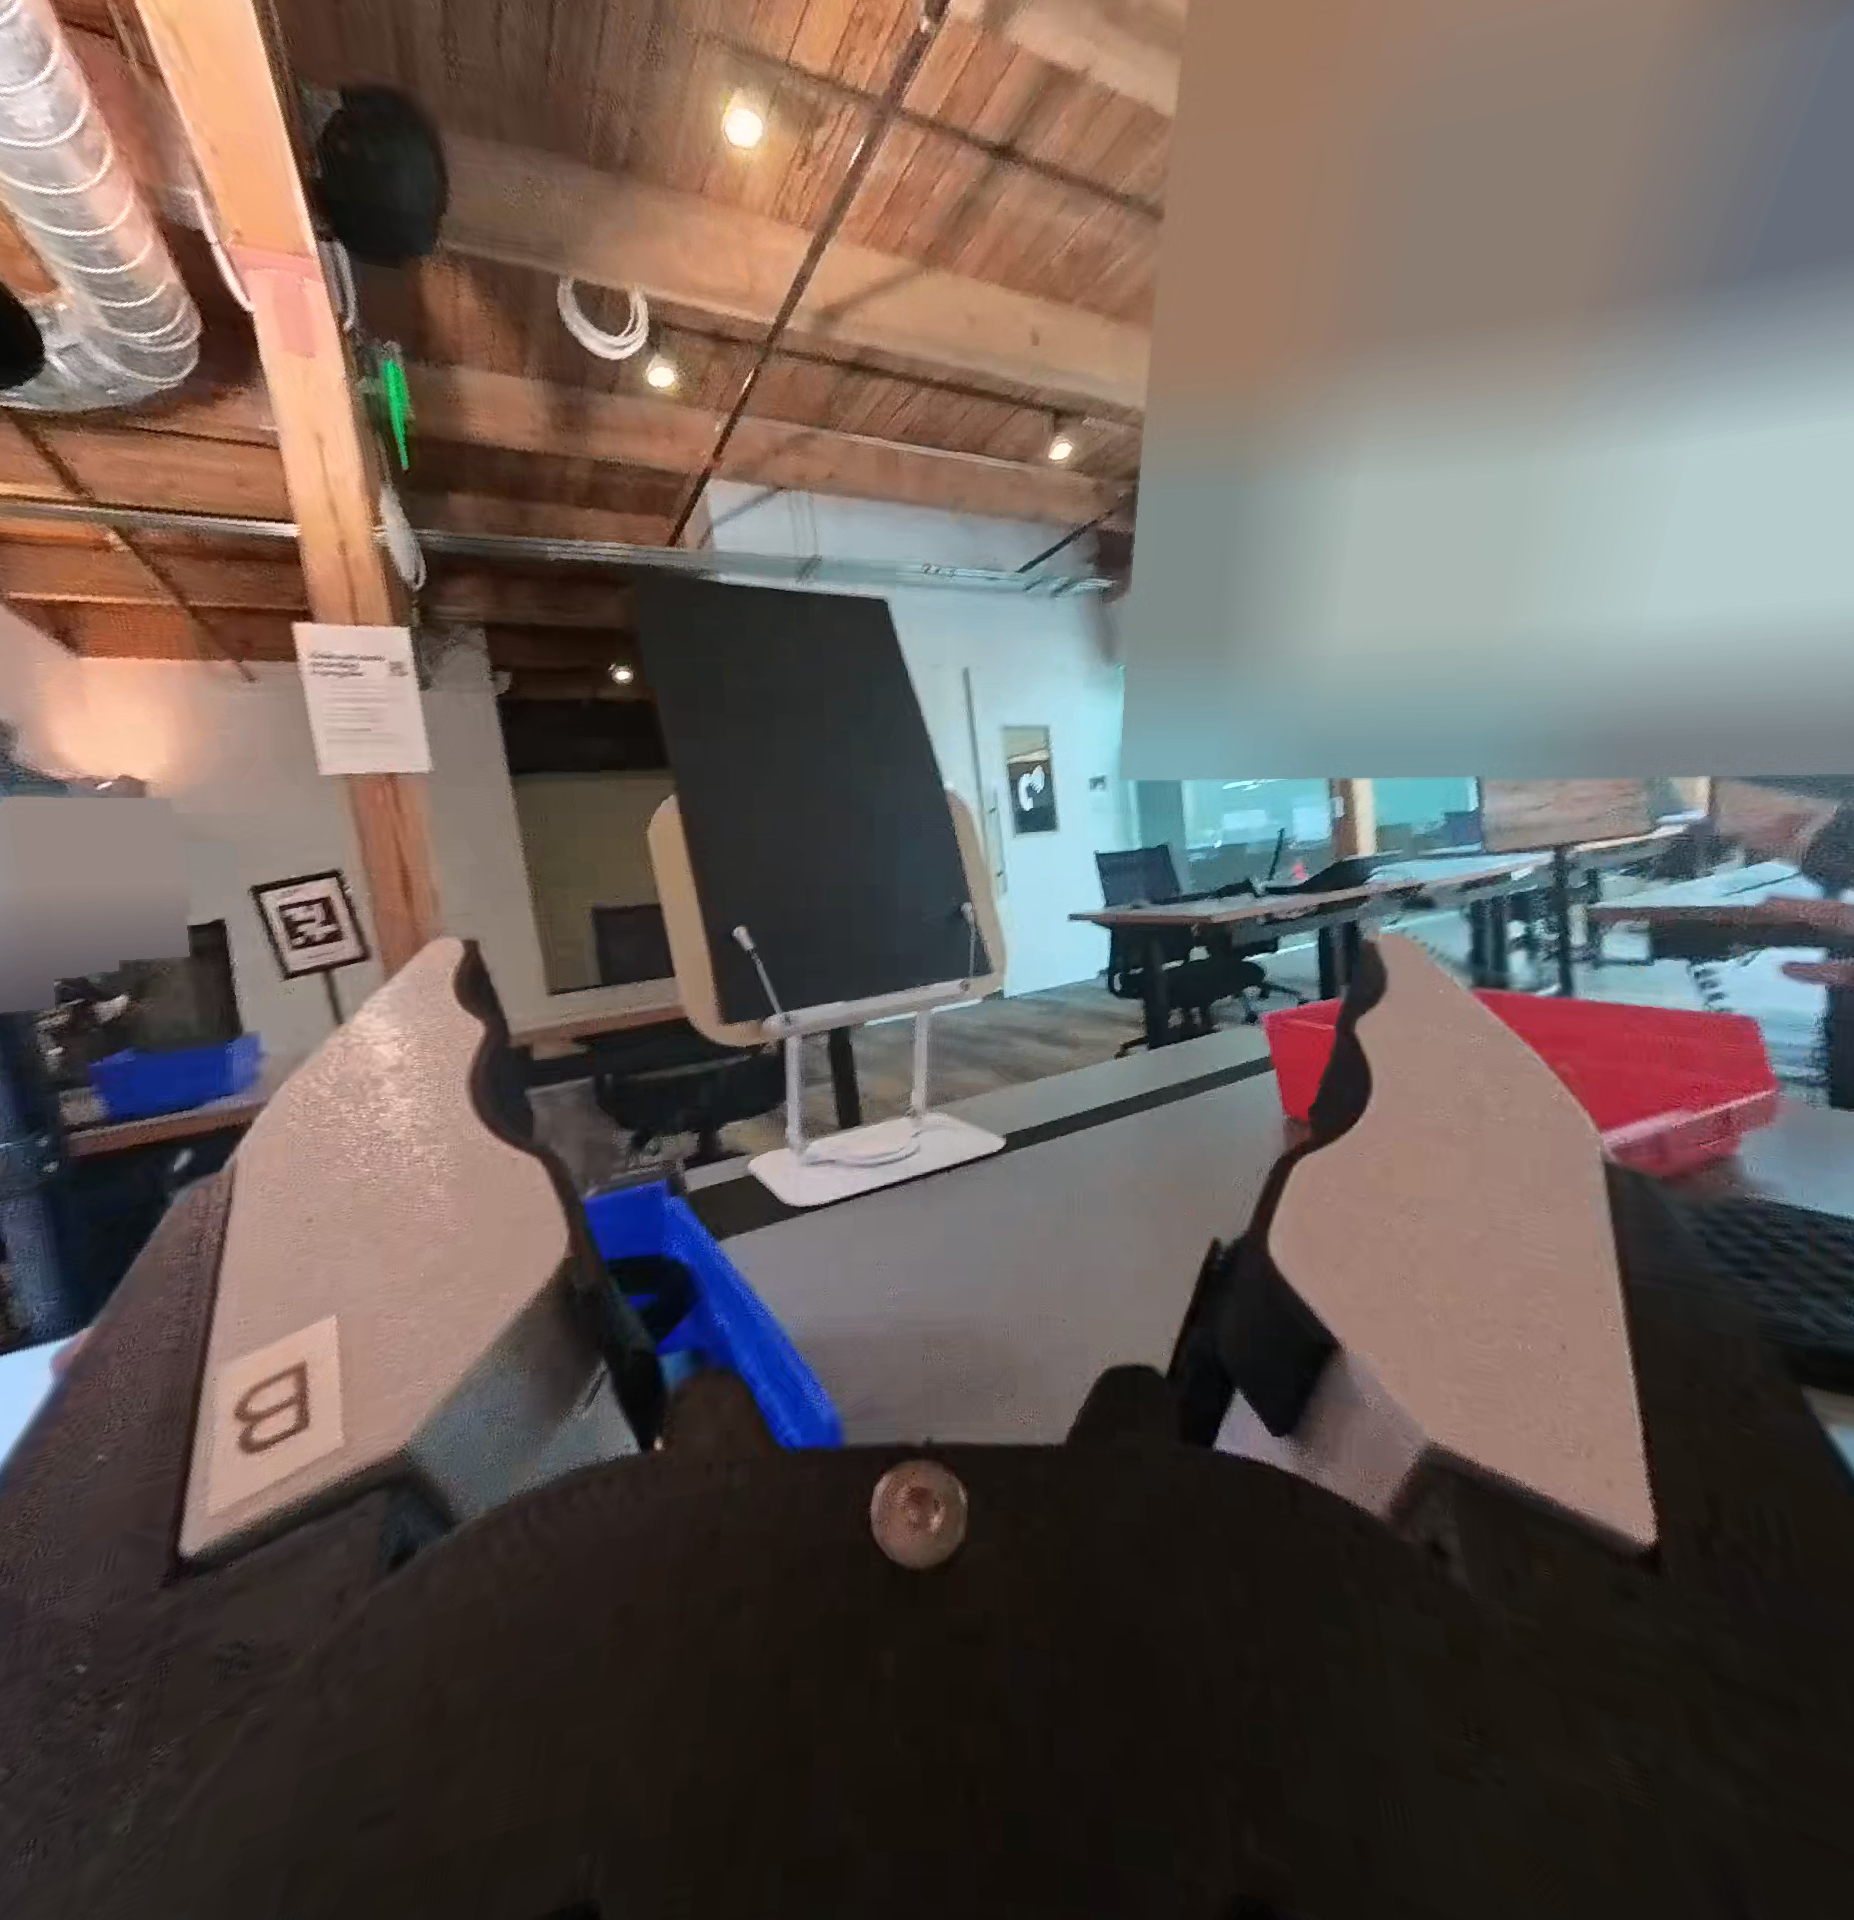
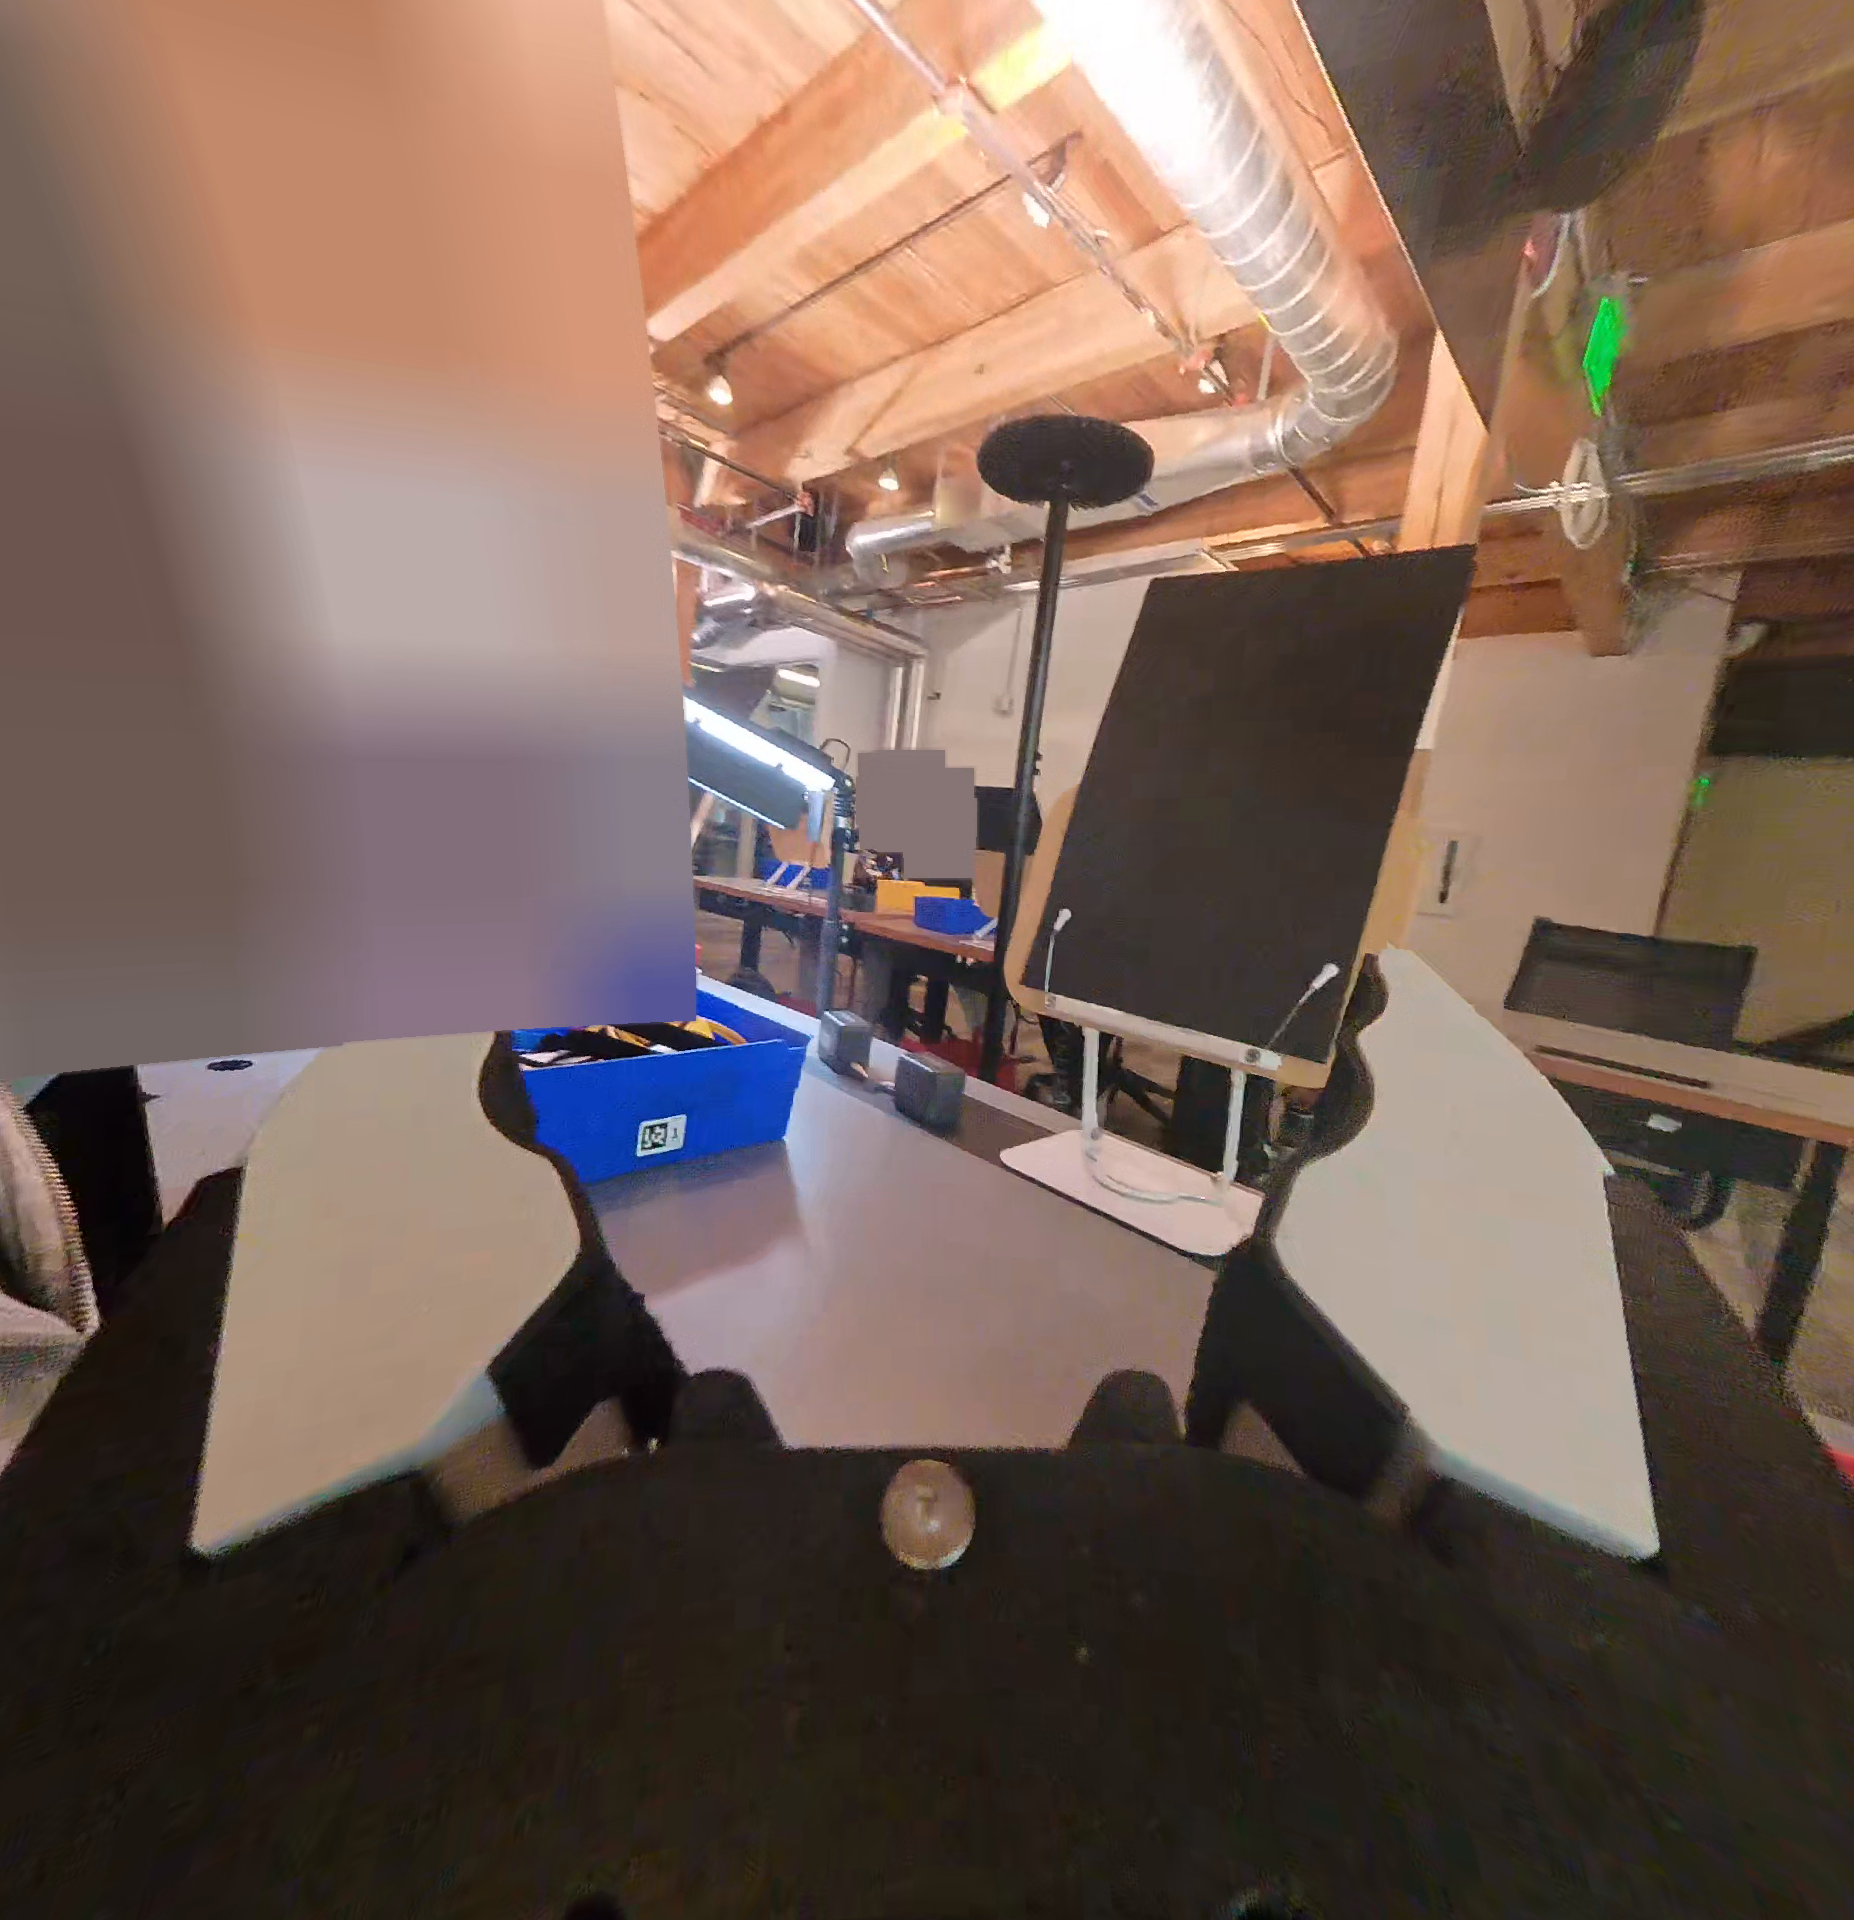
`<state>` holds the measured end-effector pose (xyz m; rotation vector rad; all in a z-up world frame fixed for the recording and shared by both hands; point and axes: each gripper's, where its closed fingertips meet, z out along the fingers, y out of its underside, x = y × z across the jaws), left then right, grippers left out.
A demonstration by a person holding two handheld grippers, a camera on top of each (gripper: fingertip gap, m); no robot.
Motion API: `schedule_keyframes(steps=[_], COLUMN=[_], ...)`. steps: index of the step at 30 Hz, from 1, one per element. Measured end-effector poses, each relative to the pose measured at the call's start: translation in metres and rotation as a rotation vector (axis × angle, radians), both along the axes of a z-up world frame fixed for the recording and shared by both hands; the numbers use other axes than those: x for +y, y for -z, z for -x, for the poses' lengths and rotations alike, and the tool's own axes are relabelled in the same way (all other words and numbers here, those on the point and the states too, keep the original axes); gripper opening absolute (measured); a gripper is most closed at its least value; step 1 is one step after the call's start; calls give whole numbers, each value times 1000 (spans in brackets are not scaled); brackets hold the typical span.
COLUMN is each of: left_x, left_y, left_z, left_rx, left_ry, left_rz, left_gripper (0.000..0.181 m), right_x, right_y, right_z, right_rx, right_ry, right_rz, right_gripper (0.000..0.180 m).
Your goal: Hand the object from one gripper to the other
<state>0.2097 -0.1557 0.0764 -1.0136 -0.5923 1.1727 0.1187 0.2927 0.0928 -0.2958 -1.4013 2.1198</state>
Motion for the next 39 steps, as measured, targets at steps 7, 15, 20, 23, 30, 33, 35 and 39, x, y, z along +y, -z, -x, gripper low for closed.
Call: schedule_keyframes(steps=[7, 15, 20, 23, 30, 33, 35, 39], left_x=[2, -39, -52, -47, -42, -49, -54, -78], left_y=[20, 72, 85, 86, 118, 118, 109, 115], left_z=[19, 79, 105, 102, 84, 85, 93, 126], left_rx=[-83, -303, -447, -439, -552, -532, -489, -589], left_ry=[-61, -98, -141, -227, -296, -298, -286, -274], left_rz=[20, 18, 78, 181, 266, 242, 210, 288], left_gripper=[145, 145, 145, 145, 138, 112, 95, 87], right_x=[-13, -77, -124, -149, -172, -173, -172, -175], right_y=[10, 47, 26, 4, 45, 83, 92, 88], right_z=[36, 90, 115, 103, 58, 56, 55, 57], right_rx=[-66, -168, -110, -11, -70, -125, -123, -144], right_ry=[43, 26, -110, -237, -390, -359, -358, -422], right_rz=[-11, -229, -230, -138, -112, -216, -228, -157], right_gripper=[146, 146, 146, 147, 146, 145, 139, 133])
